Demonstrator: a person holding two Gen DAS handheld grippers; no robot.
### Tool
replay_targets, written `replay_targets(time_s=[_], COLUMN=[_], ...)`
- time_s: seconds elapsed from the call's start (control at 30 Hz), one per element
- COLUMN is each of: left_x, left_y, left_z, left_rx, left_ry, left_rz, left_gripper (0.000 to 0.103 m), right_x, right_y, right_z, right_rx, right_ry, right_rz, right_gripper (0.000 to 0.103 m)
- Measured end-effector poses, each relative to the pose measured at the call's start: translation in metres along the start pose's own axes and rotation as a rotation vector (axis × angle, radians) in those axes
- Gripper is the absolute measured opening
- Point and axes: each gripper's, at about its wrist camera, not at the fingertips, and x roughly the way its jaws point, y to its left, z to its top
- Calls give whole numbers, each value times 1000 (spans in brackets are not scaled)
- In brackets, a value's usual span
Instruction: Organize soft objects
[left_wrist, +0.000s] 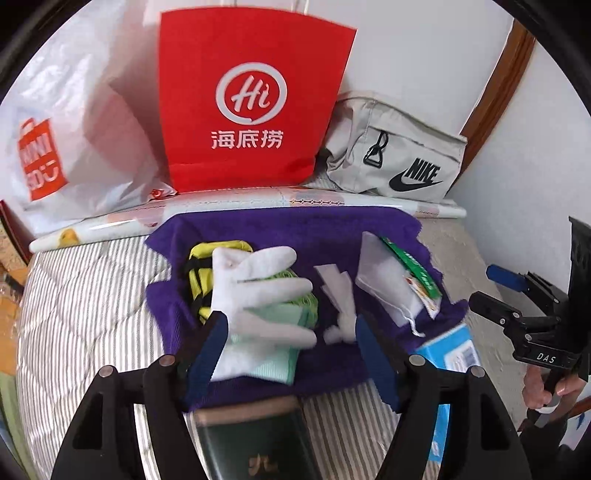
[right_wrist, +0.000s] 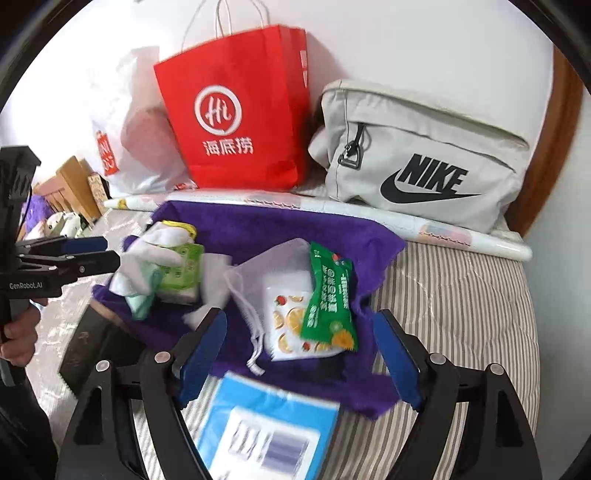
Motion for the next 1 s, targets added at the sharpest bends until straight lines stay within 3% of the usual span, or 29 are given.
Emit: replay_targets(time_s=[0.17, 0.53, 0.73, 1.0], left_x=[-40, -109, -137, -164], left_y=[-5, -41, -57, -67], left_z=[-22, -78, -113, -163], left_rx=[-12, 33, 23, 0], left_ry=[-47, -125, -161, -197], left_rz=[4, 48, 78, 146], left_gripper=[77, 88, 94, 94], right_x=[-36, -112, -139, -168], right_y=[11, 54, 62, 71], right_z=[-15, -70, -98, -138], right_rx=[21, -25, 26, 58], right_ry=[-26, -84, -111, -138], right_rz=[17, -54, -45, -50], right_gripper=[87, 102, 102, 103])
